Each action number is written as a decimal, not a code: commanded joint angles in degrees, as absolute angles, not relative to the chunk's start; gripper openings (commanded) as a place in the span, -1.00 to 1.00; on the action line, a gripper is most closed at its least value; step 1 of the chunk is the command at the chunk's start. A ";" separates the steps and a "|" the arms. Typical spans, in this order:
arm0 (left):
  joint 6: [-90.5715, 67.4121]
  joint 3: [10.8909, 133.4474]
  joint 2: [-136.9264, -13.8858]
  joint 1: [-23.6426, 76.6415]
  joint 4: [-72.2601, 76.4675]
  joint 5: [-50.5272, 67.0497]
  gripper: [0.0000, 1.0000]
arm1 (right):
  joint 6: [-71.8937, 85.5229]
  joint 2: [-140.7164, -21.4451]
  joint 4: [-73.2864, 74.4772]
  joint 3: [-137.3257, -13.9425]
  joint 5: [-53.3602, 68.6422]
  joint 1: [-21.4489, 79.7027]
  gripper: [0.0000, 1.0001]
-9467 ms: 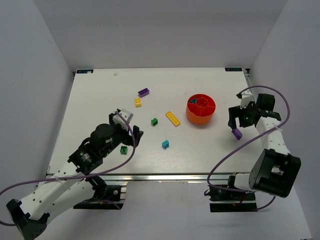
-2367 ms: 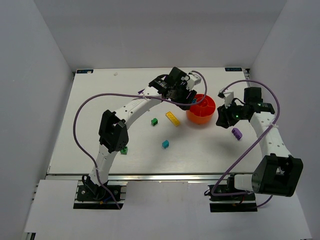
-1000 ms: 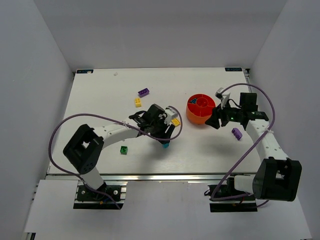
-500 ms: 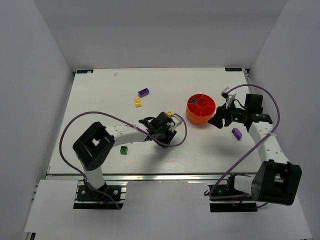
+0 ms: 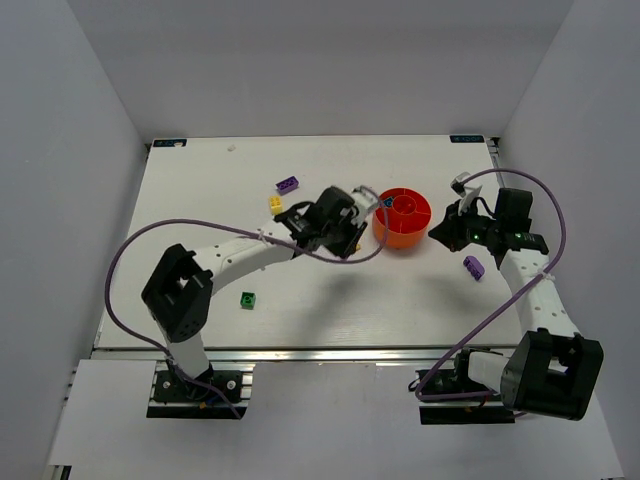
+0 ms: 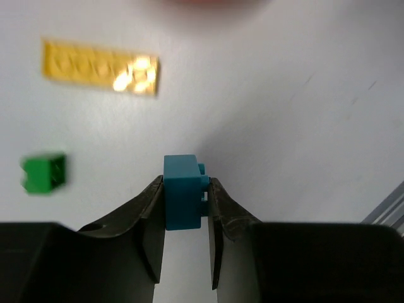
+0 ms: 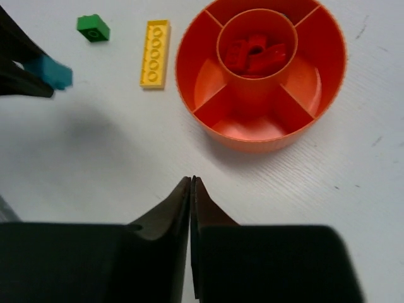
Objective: Sort the legos into containers by color
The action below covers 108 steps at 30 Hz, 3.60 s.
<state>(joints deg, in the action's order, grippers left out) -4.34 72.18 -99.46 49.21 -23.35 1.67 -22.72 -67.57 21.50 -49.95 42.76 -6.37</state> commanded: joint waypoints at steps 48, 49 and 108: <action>-5.98 124.72 -133.07 41.84 -19.86 15.47 0.17 | -19.34 -64.95 17.31 -48.16 41.13 -6.94 -0.89; -5.98 124.80 -132.98 41.84 -19.78 15.47 0.18 | -19.34 -65.04 17.31 -48.16 41.13 -6.86 -0.89; 1.67 49.04 -57.22 42.10 -12.74 -5.01 0.76 | -36.74 -89.73 29.97 -55.02 4.92 -10.19 0.42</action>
